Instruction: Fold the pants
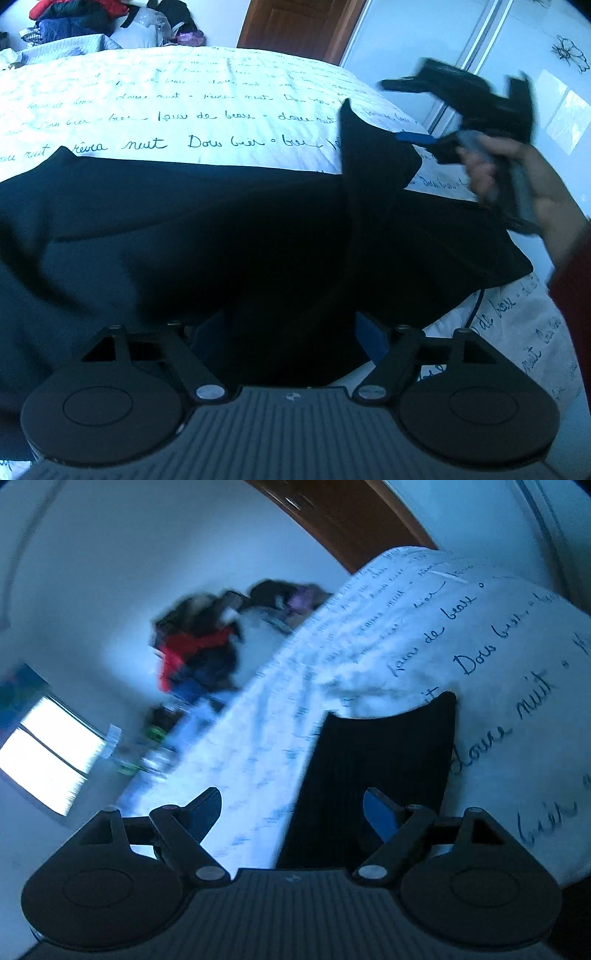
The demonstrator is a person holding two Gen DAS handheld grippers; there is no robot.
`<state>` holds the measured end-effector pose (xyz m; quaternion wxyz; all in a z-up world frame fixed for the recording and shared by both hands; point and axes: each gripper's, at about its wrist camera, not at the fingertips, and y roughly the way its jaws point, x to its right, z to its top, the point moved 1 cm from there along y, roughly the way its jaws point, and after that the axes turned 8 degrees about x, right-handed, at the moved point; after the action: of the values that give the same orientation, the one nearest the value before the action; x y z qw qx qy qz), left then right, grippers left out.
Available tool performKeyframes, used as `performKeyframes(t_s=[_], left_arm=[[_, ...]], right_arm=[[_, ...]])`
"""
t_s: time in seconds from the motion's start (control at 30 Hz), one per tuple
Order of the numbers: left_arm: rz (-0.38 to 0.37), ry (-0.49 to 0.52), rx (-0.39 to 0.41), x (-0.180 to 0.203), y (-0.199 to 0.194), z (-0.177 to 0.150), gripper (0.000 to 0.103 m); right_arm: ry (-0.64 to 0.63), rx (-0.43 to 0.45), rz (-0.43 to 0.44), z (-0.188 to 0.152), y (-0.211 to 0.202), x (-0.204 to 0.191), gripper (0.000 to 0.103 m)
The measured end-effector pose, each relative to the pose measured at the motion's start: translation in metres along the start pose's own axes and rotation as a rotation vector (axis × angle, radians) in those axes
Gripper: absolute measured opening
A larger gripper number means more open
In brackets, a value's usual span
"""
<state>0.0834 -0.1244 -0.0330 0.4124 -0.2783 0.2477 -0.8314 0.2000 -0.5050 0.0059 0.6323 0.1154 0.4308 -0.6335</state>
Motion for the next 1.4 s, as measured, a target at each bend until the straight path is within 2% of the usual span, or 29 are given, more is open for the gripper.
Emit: performKeyframes(t_s=[0.13,0.2,0.3,0.4,0.47,0.5,0.53,0.57,0.6,0.63,0.73,0.87,1.07,1.13,1.2,1.27,1.3,1.33,1.4], left_arm=[[-0.002,0.013,0.002,0.001,0.002,-0.001,0.081],[-0.005,0.017,0.005,0.002,0.003,-0.001,0.083],[-0.009,0.02,0.008,0.004,0.003,-0.002,0.084],[-0.013,0.018,0.012,0.004,0.004,-0.002,0.085],[-0.016,0.015,0.012,0.004,0.004,-0.002,0.085],[-0.018,0.014,0.012,0.004,0.002,-0.002,0.084],[-0.021,0.011,0.011,0.004,0.002,-0.002,0.083],[-0.024,0.007,0.01,0.003,0.001,-0.002,0.083],[-0.029,0.001,0.01,0.002,0.0,-0.001,0.083],[-0.034,-0.006,0.011,0.001,0.0,0.0,0.082],[-0.04,-0.014,0.013,0.001,0.0,0.003,0.079],[-0.053,0.009,0.015,0.01,0.001,0.005,0.077],[-0.05,0.049,0.012,0.025,0.008,0.004,0.077],[-0.044,0.062,0.012,0.028,0.011,0.003,0.077],[-0.039,0.069,0.009,0.03,0.014,0.002,0.078],[-0.032,0.063,0.008,0.03,0.015,0.003,0.078],[-0.031,0.058,0.008,0.03,0.015,0.003,0.078],[-0.03,0.055,0.007,0.03,0.015,0.003,0.078],[-0.026,0.052,0.002,0.03,0.014,0.004,0.078]], right_arm=[[-0.224,0.0,-0.227,-0.006,0.035,-0.027,0.085],[-0.32,-0.009,-0.313,-0.011,0.055,-0.04,0.085],[-0.361,-0.035,-0.411,-0.015,0.086,-0.047,0.084],[-0.419,-0.024,-0.502,-0.018,0.105,-0.056,0.083],[-0.467,-0.012,-0.522,-0.02,0.112,-0.059,0.066],[-0.471,-0.004,-0.507,-0.019,0.112,-0.057,0.042],[-0.458,0.001,-0.491,-0.018,0.114,-0.053,0.028],[-0.43,0.008,-0.476,-0.015,0.109,-0.049,0.024],[-0.405,0.021,-0.462,-0.013,0.101,-0.045,0.013],[-0.382,0.038,-0.452,-0.01,0.092,-0.041,0.008],[-0.318,0.11,-0.396,-0.002,0.057,-0.031,0.007],[-0.198,0.204,-0.296,0.007,-0.005,-0.015,0.007],[-0.107,0.323,-0.263,0.009,-0.104,0.021,0.007],[-0.091,0.298,-0.241,0.01,-0.116,0.032,0.008],[-0.054,0.247,-0.179,0.009,-0.116,0.036,0.009],[0.001,0.186,-0.119,0.009,-0.101,0.034,0.028],[0.025,0.16,-0.074,0.01,-0.089,0.031,0.059],[0.045,0.146,-0.041,0.01,-0.077,0.028,0.083],[0.064,0.125,-0.007,0.009,-0.048,0.022,0.082]])
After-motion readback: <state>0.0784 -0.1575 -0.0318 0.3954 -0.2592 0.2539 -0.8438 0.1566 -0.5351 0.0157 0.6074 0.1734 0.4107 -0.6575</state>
